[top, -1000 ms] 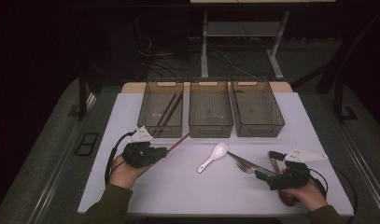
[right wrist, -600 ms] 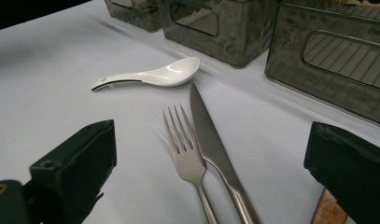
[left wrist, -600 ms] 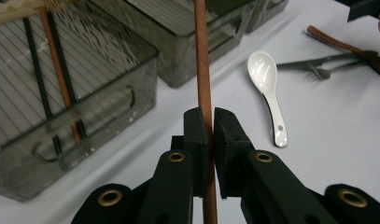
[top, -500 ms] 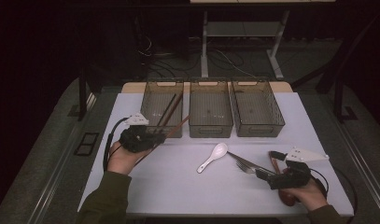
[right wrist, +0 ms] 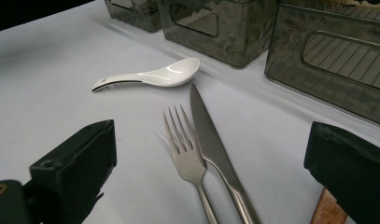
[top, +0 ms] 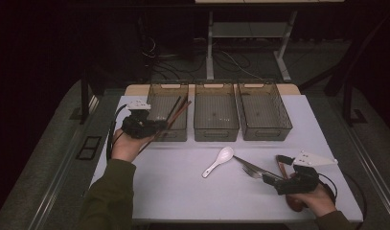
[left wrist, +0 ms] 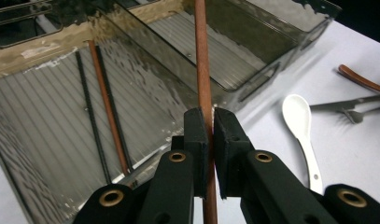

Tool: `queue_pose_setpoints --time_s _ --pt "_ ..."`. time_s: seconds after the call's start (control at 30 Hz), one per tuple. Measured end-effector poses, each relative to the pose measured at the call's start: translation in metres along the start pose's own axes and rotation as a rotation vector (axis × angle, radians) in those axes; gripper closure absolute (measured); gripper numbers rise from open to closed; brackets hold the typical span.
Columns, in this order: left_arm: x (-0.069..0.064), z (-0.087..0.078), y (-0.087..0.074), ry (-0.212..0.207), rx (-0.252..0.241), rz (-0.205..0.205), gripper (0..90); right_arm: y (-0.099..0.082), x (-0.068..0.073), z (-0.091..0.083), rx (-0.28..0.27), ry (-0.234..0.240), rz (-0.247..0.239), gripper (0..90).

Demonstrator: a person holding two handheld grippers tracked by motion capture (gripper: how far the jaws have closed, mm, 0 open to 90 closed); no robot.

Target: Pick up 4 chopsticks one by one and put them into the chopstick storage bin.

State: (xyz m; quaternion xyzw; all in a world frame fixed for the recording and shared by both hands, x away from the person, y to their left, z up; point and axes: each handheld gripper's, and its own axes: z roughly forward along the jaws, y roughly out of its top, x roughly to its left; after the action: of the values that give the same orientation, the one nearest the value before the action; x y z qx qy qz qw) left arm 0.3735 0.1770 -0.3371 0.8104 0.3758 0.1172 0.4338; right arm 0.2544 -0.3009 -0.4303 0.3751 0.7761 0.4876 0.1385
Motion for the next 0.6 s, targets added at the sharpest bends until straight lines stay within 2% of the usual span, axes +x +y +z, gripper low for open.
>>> queue_pose_setpoints --time_s 0.13,0.37,0.6 --pt "0.009 0.003 0.007 0.021 -0.006 -0.018 84.3 0.000 0.000 0.000 0.000 0.000 0.001 2.7" --pt "0.019 0.008 0.024 0.063 -0.007 -0.019 84.3 0.000 0.000 0.000 0.000 0.001 0.004 2.7" --pt "0.028 0.018 0.038 0.119 -0.012 -0.051 84.3 0.000 0.001 -0.001 0.000 -0.002 0.009 2.7"
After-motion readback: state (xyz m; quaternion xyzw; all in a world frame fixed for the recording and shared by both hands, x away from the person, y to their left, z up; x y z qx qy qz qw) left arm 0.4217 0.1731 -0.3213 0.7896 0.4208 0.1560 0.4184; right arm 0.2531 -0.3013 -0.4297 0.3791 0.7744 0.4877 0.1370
